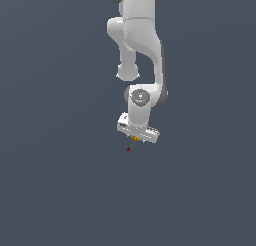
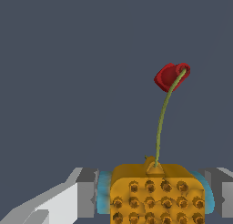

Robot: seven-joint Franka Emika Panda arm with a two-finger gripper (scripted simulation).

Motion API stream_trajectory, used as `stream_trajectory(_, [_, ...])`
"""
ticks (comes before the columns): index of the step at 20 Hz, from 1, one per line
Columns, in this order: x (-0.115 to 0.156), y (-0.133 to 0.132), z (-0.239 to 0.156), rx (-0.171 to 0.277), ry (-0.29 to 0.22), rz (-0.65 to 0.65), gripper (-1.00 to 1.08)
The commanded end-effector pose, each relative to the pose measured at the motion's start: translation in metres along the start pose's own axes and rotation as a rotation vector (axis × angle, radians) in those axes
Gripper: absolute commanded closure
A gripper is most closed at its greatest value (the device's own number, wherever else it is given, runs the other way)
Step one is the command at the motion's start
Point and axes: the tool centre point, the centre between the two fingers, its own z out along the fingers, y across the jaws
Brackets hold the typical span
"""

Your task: Pick up the object and move it to a goal position.

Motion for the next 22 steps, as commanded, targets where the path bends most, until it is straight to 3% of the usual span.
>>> stream_trajectory(1, [0.0,0.001,0.001,-0.001,0.0,0.001,1.08])
stream_trajectory(12, [0.0,-0.001,-0.01,0.0,0.0,0.0,1.08])
stream_trajectory(22, [0.002,-0.008,-0.075,0.0,0.0,0.0,1.08])
